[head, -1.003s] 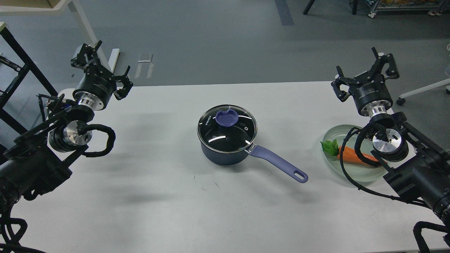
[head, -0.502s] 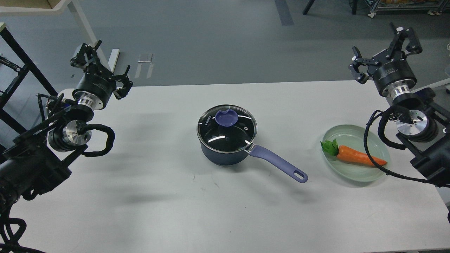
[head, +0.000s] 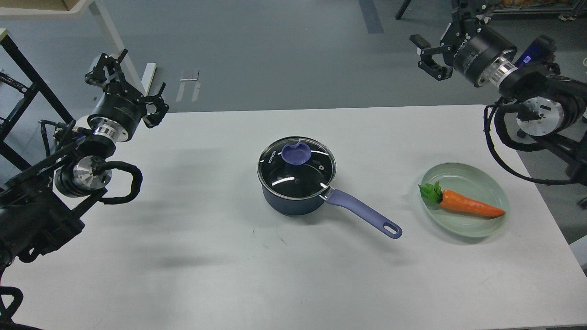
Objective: Open pot lid
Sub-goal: 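Reach the right hand toward the purple saucepan handle, then close the right hand around the purple handle to steady the pot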
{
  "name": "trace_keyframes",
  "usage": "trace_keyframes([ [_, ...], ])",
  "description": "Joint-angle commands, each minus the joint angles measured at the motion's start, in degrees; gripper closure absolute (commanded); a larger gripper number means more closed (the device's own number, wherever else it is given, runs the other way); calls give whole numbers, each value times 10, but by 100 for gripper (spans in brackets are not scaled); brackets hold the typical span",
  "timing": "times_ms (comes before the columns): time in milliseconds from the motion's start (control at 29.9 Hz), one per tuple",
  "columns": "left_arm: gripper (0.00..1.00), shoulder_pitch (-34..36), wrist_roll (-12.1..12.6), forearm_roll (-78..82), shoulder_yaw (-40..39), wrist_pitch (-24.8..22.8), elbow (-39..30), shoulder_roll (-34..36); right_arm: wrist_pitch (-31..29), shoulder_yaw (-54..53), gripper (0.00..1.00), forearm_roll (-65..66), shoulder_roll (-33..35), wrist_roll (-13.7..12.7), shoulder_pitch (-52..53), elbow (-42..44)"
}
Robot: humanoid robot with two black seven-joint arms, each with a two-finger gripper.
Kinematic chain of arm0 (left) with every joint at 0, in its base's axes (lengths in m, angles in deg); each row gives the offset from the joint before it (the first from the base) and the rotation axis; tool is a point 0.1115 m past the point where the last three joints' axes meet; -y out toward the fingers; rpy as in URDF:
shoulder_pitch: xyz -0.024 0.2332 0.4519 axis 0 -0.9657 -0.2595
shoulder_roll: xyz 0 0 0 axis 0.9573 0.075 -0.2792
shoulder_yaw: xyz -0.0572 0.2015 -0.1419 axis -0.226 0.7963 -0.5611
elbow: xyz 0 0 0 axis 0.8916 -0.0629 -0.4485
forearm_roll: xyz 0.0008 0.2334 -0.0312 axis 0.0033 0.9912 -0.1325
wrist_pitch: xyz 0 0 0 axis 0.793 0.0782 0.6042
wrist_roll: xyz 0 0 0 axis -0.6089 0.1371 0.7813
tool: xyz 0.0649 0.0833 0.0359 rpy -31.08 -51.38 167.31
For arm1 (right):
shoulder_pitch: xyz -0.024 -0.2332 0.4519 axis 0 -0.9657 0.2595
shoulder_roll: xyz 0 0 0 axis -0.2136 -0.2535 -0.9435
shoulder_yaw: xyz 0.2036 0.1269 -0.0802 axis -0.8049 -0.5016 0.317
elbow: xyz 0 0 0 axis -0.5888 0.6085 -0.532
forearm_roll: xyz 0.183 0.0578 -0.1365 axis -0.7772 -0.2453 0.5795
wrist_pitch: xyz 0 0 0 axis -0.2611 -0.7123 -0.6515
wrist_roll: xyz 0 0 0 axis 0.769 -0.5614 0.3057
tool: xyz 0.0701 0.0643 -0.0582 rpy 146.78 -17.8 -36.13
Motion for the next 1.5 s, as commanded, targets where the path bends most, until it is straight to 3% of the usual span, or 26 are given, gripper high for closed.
trace_keyframes([
  [0, 1, 0, 1, 1, 4, 5, -4, -1, 0, 74, 0, 86, 6, 1, 66, -48],
  [201, 1, 8, 3, 16, 19, 8, -2, -7, -21, 206, 0, 156, -4, 10, 143, -83],
  [301, 1, 20, 2, 27, 17, 8, -3, -5, -21, 268, 0, 230, -42, 10, 180, -92],
  [502, 1, 31, 3, 29, 20, 8, -3, 4, 34, 368, 0, 384, -99, 9, 236, -163],
  [736, 1, 21, 7, 31, 21, 8, -3, 9, 74, 486, 0, 474, -193, 3, 281, -235],
  [903, 1, 22, 6, 62, 20, 7, -2, 11, 100, 526, 1, 574, -222, -3, 281, -240],
  [1103, 1, 24, 6, 65, 20, 6, -2, 10, 101, 546, 1, 607, -223, -10, 276, -239],
  [1271, 1, 26, 6, 65, 20, 6, -2, 8, 102, 547, 8, 609, -224, -10, 260, -237],
  [1471, 1, 28, 6, 65, 20, 6, -3, 10, 103, 547, 29, 628, -230, -14, 253, -235],
])
